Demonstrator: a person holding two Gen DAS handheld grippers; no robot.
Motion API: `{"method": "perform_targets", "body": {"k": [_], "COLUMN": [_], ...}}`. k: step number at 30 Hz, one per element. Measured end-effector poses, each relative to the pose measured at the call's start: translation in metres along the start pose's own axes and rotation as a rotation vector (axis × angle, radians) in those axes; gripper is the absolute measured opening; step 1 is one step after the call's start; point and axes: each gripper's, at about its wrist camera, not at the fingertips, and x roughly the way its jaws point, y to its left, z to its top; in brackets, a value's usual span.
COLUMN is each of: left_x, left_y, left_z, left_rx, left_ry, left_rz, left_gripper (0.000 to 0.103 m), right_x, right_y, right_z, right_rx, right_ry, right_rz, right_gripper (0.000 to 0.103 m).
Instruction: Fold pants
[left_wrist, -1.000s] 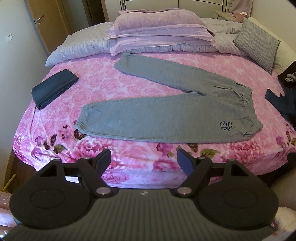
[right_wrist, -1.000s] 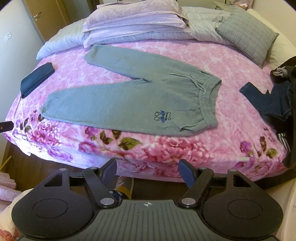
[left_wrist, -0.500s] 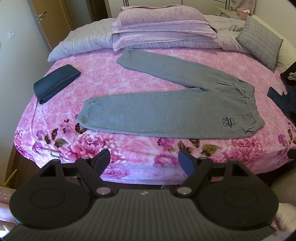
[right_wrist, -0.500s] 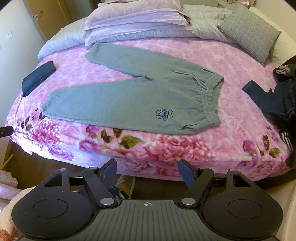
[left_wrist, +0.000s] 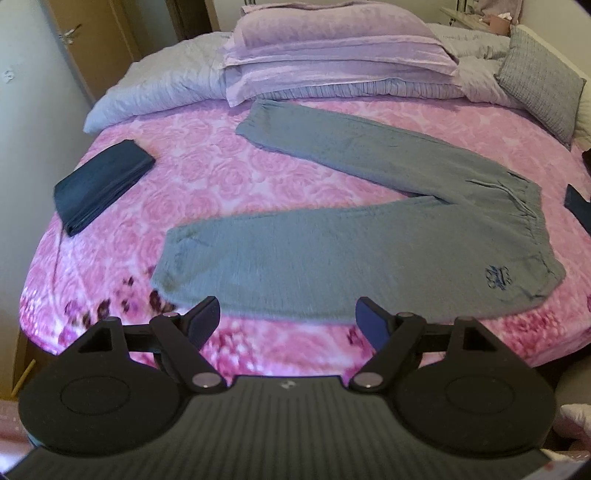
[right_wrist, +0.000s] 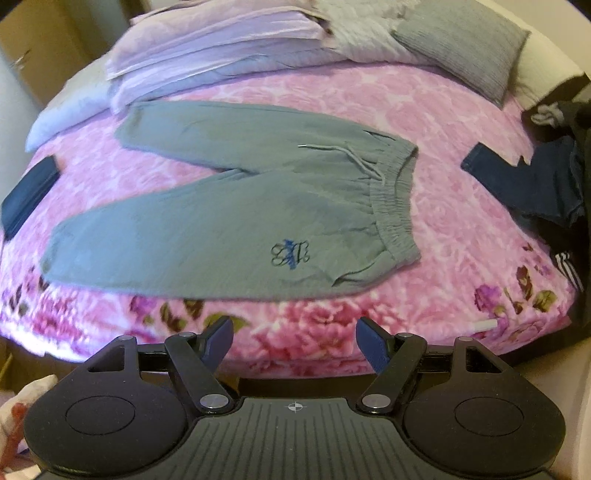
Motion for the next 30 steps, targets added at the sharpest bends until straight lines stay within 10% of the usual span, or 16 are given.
{"method": "perform_targets", "body": {"k": [13,30], "left_x": [0.187,0.469], "left_y": [0.017,-0.107], "left_z": [0.147,0.333], "left_rx": [0.306,0.792], "left_ry": [0.043,-0.253], "left_rz": [-0.162,-0.436], "left_gripper": [0.078,0.069], "right_x": [0.116,0.317], "right_y": [-0.007,-0.089], "right_z": [0.12,0.305], "right_rx": [0.103,-0.098], "right_ry": [0.036,-0.125], "right_rz": [-0.05,-0.053], "right_gripper": [0.07,0.068]}}
